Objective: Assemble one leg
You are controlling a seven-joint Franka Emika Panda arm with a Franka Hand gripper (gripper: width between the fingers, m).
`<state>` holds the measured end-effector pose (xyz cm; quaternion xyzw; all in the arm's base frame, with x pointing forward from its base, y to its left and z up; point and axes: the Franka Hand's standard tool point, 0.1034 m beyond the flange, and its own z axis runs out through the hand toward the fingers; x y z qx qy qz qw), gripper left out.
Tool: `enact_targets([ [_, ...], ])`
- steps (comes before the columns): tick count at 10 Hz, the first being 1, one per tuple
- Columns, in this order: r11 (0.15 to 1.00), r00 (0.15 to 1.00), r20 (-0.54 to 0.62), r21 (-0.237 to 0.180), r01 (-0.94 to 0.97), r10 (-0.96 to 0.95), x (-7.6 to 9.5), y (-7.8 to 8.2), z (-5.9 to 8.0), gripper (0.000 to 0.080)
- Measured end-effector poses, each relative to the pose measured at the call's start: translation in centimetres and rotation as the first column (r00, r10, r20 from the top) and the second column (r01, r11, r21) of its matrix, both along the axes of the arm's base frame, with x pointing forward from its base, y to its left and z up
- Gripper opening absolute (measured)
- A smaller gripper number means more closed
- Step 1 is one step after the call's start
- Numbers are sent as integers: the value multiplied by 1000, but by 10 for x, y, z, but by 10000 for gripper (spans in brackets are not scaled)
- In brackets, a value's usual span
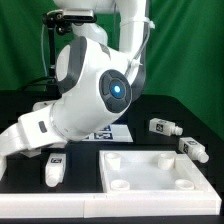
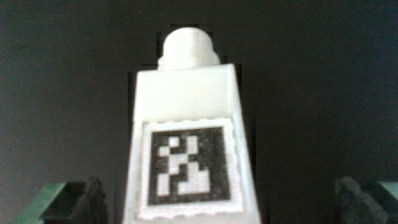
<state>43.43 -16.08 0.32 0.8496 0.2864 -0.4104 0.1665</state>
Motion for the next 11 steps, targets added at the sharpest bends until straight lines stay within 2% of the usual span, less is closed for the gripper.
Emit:
enact_targets([
  [1,1000,1000,0,1,-1,1,0,0,0,614],
  [2,1000,1000,-1,1,-1,1,0,0,0,477],
  [3,1000,1000,-1,1,-1,1,0,0,0,477],
  [4,1000,1000,-1,1,-1,1,0,0,0,342],
  [5,1000,1000,-1,1,-2,2,0,1,0,342],
  [6,1000,1000,-10,9,-7,7,5,7,5,286],
  [7,999,1000,-8,36,-27,27,23,27,23,286],
  [8,996,1000,23,86,-10,8,46,45,46,286],
  [9,994,997,72,110,3,-11,65,54,67,286],
  [10,993,995,99,117,-8,-3,77,57,79,286],
  [11,989,988,155,142,-32,9,81,57,77,286],
])
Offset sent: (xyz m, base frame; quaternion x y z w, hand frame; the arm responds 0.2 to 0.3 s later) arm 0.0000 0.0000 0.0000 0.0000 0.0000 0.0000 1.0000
